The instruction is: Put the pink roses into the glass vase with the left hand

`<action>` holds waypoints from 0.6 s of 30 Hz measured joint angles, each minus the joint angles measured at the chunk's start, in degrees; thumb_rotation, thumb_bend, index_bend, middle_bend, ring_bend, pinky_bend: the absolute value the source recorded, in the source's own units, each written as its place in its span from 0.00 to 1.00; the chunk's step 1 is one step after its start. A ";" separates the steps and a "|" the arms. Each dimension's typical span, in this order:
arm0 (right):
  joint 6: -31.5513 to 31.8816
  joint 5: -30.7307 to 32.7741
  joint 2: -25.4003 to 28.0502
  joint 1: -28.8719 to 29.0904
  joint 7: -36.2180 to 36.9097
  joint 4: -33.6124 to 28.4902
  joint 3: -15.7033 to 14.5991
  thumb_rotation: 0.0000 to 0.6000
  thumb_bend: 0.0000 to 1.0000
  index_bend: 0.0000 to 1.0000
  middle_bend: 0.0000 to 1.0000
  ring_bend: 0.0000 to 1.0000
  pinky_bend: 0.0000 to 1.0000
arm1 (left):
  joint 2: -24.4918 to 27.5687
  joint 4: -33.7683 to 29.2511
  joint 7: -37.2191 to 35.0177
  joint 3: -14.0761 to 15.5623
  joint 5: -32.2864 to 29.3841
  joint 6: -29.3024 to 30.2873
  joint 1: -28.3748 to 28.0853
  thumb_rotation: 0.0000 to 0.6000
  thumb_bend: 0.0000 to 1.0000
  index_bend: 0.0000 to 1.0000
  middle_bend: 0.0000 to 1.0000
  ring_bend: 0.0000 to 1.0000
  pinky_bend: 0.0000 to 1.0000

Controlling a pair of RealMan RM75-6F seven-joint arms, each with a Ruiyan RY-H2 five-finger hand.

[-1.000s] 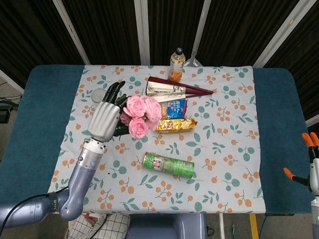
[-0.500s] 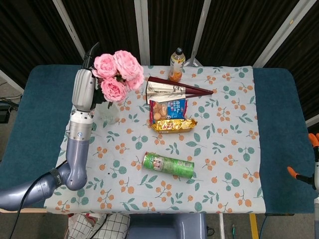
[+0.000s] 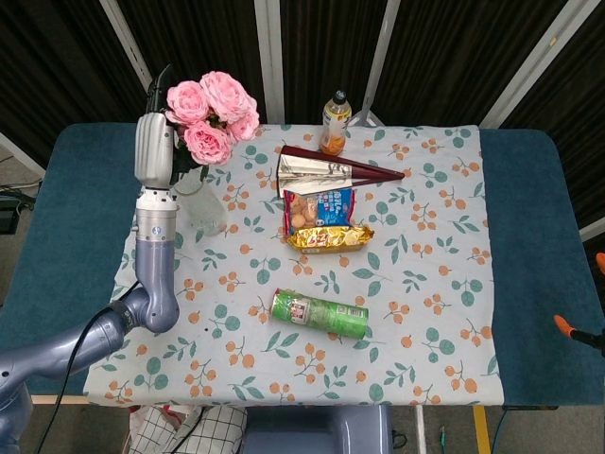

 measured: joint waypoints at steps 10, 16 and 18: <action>0.18 0.32 0.24 -0.36 0.43 -0.08 0.38 1.00 0.15 0.11 0.00 0.00 0.00 | -2.78 4.39 -4.17 2.79 -0.51 -0.84 -0.45 1.00 0.40 0.31 0.46 0.05 0.07; -0.18 0.48 0.34 -0.31 0.67 0.15 0.58 1.00 0.15 0.11 0.00 0.00 0.00 | -5.05 8.70 -6.55 4.13 -0.38 -1.29 -1.25 1.00 0.40 0.30 0.45 0.05 0.07; -0.05 0.35 0.27 -0.41 0.82 0.24 0.54 1.00 0.15 0.11 0.00 0.00 0.00 | -5.57 9.93 -7.21 4.46 -0.34 -1.34 -1.40 1.00 0.38 0.28 0.40 0.04 0.06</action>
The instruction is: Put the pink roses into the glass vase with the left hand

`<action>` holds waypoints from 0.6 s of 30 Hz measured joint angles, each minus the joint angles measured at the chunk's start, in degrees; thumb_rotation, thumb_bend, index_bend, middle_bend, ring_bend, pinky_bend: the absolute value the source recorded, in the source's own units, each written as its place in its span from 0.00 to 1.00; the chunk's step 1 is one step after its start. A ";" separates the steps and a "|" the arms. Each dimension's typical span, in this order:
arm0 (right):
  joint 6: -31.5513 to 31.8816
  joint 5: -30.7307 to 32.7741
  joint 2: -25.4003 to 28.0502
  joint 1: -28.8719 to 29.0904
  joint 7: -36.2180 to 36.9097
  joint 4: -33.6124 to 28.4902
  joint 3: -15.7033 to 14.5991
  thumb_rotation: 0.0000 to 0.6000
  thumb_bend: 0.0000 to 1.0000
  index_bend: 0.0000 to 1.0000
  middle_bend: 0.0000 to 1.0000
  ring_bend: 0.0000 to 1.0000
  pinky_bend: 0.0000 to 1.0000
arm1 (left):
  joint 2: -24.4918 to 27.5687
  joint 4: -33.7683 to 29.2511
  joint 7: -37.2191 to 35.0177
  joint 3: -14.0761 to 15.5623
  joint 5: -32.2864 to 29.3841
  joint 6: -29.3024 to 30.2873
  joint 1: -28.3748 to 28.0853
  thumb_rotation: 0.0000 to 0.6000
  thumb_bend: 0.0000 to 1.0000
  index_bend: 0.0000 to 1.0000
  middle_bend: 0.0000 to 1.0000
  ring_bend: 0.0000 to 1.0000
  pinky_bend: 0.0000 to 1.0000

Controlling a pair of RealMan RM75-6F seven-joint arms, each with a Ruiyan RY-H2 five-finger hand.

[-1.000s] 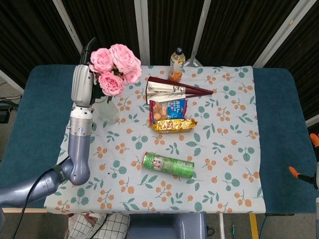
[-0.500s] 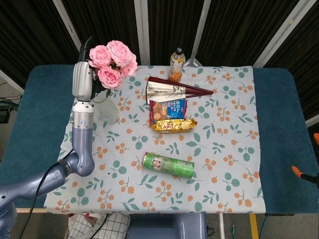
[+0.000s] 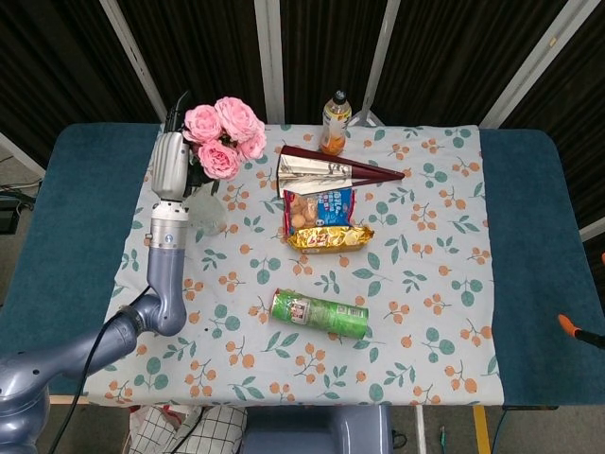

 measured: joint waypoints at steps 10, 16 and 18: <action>0.37 -0.32 0.14 -0.33 0.29 -0.15 0.04 1.00 0.15 0.11 0.00 0.00 0.00 | 2.17 0.32 -2.70 3.42 0.59 -2.15 2.82 1.00 0.26 0.18 0.27 0.00 0.00; 0.19 -0.33 0.58 -0.45 0.97 -0.62 0.21 1.00 0.15 0.11 0.00 0.00 0.00 | 9.20 -5.26 -1.84 6.88 -0.15 -9.01 5.99 1.00 0.19 0.15 0.24 0.00 0.00; 0.44 -0.35 0.56 -0.51 0.81 -0.87 0.26 1.00 0.15 0.11 0.00 0.00 0.00 | 12.03 -8.43 -0.99 8.16 -0.34 -10.78 7.18 1.00 0.17 0.14 0.24 0.00 0.00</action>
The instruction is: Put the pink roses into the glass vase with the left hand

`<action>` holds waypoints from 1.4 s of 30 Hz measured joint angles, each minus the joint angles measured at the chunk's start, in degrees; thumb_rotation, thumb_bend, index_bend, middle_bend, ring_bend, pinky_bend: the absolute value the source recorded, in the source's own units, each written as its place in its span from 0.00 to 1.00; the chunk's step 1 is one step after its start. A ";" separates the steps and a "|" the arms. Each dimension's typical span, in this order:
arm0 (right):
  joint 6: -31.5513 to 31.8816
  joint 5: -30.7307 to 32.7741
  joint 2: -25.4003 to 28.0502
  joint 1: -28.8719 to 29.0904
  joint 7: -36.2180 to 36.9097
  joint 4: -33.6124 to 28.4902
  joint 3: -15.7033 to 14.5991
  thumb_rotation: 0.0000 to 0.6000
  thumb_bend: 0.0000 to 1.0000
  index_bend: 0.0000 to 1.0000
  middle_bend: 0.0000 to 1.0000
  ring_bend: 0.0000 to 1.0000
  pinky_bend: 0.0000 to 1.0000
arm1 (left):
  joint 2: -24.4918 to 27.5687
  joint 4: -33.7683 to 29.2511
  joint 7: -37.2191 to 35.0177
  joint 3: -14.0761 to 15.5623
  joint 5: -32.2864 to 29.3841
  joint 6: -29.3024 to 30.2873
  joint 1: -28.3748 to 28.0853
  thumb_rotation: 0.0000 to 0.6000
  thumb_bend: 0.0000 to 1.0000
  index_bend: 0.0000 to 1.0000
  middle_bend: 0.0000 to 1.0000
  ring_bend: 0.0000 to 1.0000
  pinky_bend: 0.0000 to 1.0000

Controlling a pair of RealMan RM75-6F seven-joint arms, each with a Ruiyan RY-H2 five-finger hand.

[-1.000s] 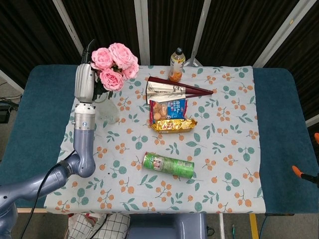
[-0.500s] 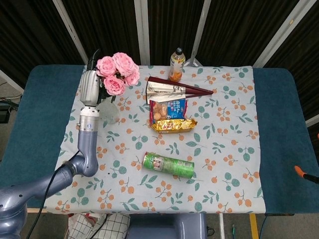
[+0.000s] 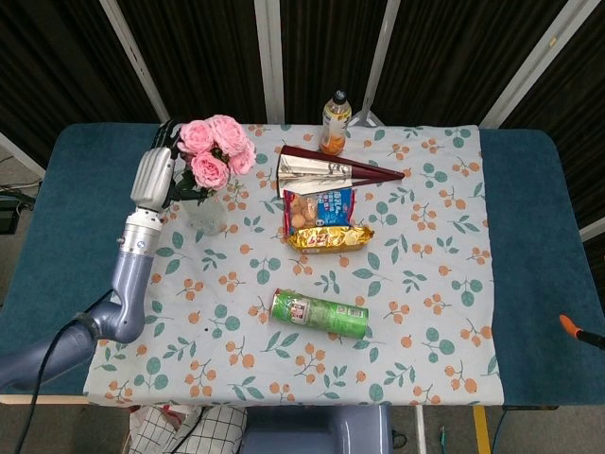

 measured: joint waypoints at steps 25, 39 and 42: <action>2.22 -2.27 0.41 -0.81 0.93 -2.36 -0.02 1.00 0.15 0.12 0.00 0.00 0.00 | 25.11 -21.88 0.21 9.28 -2.12 7.86 22.79 1.00 0.19 0.12 0.22 0.00 0.00; 2.76 -13.56 1.72 0.21 2.16 0.94 -3.79 1.00 0.15 0.12 0.00 0.00 0.00 | 11.58 -14.39 8.96 18.19 9.96 30.39 34.46 1.00 0.24 0.18 0.24 0.00 0.00; 3.44 -16.10 2.49 0.41 1.72 1.02 -4.93 1.00 0.15 0.12 0.00 0.00 0.00 | 11.68 -16.13 12.53 19.11 10.75 30.27 35.27 1.00 0.24 0.16 0.23 0.00 0.00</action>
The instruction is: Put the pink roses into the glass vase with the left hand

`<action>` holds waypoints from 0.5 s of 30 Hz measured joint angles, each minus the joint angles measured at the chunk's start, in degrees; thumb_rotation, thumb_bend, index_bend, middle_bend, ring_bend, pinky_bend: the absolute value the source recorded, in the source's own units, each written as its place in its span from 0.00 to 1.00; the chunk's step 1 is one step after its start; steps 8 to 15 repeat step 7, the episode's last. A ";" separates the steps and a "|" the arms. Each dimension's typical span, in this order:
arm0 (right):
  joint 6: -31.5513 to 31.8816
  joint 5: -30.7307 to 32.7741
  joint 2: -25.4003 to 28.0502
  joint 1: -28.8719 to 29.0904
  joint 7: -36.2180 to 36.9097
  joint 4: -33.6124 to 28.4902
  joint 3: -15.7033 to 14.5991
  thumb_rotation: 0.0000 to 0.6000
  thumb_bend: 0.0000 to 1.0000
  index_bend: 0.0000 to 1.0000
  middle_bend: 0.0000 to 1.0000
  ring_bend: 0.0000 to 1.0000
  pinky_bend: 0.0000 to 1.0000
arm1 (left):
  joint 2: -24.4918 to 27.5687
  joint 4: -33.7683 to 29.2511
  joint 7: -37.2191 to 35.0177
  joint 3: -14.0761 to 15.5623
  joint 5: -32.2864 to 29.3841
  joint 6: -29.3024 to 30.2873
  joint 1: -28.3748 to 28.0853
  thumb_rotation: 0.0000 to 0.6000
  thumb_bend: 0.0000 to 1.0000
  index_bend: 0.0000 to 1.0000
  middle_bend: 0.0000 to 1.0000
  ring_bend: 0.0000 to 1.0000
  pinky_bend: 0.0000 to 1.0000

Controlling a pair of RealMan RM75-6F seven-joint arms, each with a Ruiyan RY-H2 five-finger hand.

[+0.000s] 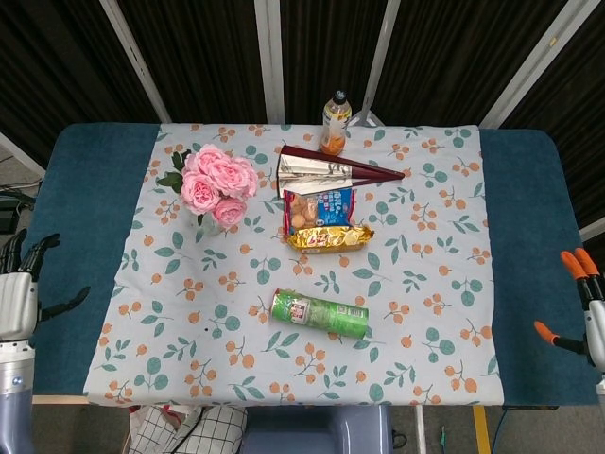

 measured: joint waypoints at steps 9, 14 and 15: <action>1.05 -3.01 0.70 0.28 -2.79 -1.01 -1.43 1.00 0.15 0.12 0.00 0.00 0.00 | 1.45 -4.49 2.57 1.05 0.62 -1.01 1.30 1.00 0.24 0.16 0.23 0.00 0.00; 1.05 -3.01 0.70 0.28 -2.79 -1.01 -1.43 1.00 0.15 0.12 0.00 0.00 0.00 | 1.45 -4.49 2.57 1.05 0.62 -1.01 1.30 1.00 0.24 0.16 0.23 0.00 0.00; 1.05 -3.01 0.70 0.28 -2.79 -1.01 -1.43 1.00 0.15 0.12 0.00 0.00 0.00 | 1.45 -4.49 2.57 1.05 0.62 -1.01 1.30 1.00 0.24 0.16 0.23 0.00 0.00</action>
